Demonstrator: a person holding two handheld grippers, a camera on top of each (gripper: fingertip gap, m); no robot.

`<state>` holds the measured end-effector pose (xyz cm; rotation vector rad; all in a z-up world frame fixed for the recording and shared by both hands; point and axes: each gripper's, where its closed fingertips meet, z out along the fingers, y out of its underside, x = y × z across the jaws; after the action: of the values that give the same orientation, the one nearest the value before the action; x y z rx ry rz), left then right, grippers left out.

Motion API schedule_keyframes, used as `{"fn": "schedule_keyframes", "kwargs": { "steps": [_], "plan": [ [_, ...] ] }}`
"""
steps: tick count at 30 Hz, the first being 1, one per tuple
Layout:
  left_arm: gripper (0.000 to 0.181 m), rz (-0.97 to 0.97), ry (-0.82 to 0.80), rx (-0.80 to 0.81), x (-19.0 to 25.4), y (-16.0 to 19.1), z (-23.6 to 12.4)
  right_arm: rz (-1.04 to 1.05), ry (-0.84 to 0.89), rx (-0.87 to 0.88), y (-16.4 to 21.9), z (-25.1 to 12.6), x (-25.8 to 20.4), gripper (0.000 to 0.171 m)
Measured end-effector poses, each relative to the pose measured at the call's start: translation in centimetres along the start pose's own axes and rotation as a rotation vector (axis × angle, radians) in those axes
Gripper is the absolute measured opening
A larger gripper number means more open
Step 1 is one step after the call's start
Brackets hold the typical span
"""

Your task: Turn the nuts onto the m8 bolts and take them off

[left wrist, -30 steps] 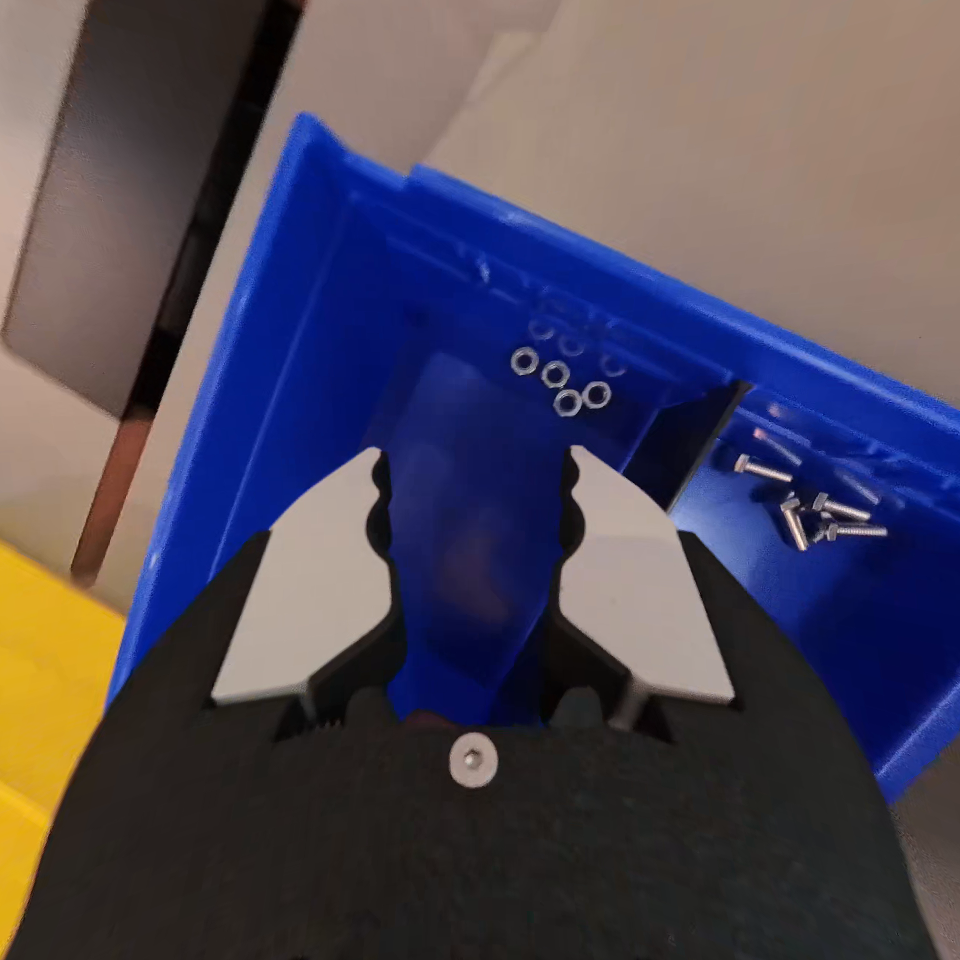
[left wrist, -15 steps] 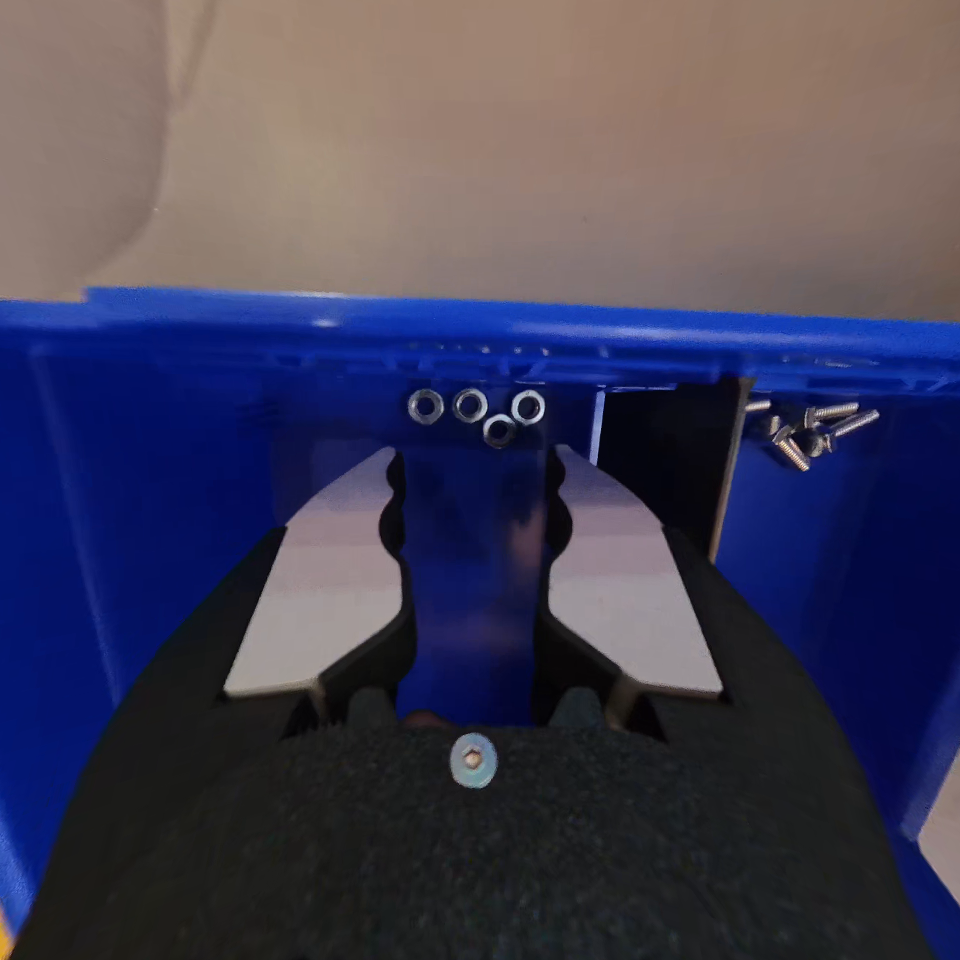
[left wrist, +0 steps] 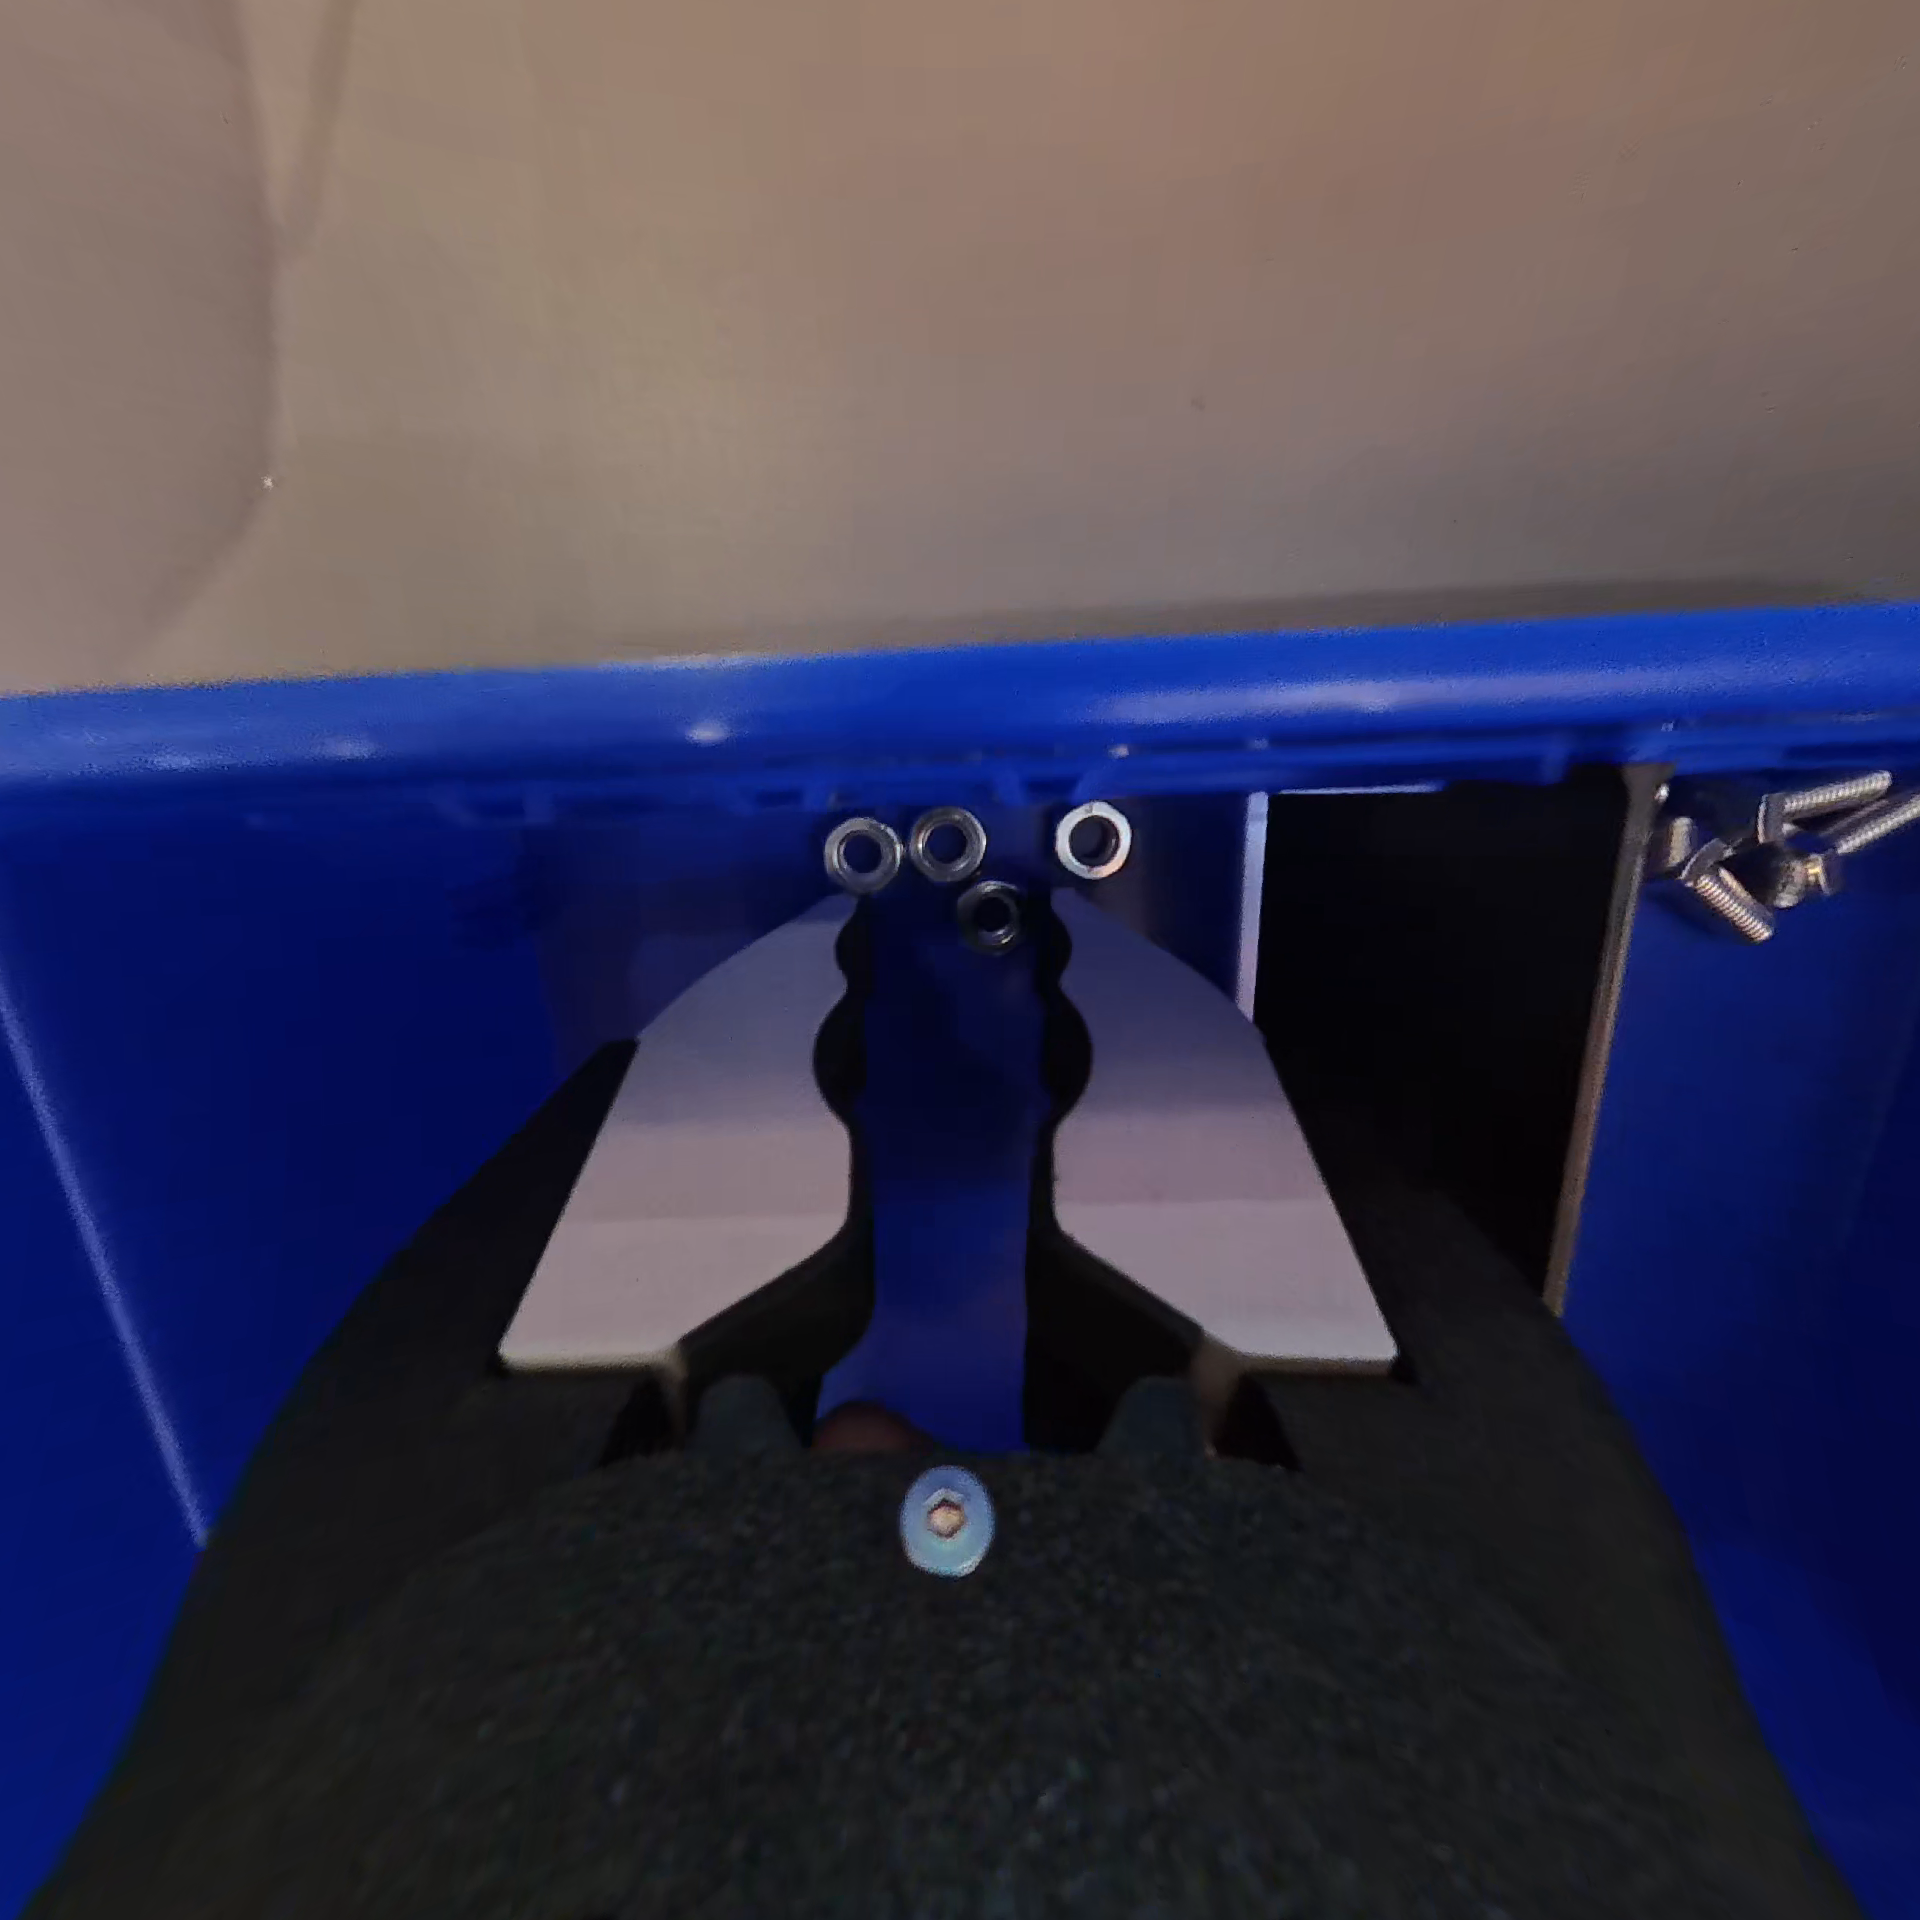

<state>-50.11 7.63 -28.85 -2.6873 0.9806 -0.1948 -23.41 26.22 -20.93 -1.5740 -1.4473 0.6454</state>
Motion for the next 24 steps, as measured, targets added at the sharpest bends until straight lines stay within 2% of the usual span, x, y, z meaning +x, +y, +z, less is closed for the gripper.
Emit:
{"fn": "schedule_keyframes", "kwargs": {
  "steps": [3, 4, 14, 17, 20, 24],
  "plan": [
    [0.025, 0.008, -0.022, 0.019, 0.1, 0.0, 0.0, -0.001, 0.004, 0.000, 0.0, -0.2, 0.1, 0.058],
    [0.015, 0.007, -0.026, 0.026, 0.2, 0.1, 0.1, -0.001, 0.005, 0.002, 0.0, -0.3, 0.1, 0.057],
    [0.014, -0.006, -0.117, 0.068, -0.5, -0.1, -0.7, -0.012, 0.010, 0.021, -0.8, -1.4, 0.0, 0.055],
    [0.014, -0.032, -0.181, 0.138, -1.1, -1.0, -2.8, -0.017, 0.018, 0.035, -1.2, -1.9, 0.1, 0.055],
    [0.014, -0.057, -0.300, 0.237, -1.1, -2.4, -6.8, -0.018, 0.021, 0.056, -1.7, -2.6, 0.3, 0.055],
    [0.014, -0.155, -0.578, 0.410, -0.2, -4.5, -13.4, -0.002, 0.012, 0.104, -2.2, -3.3, 0.7, 0.053]
  ]
}}
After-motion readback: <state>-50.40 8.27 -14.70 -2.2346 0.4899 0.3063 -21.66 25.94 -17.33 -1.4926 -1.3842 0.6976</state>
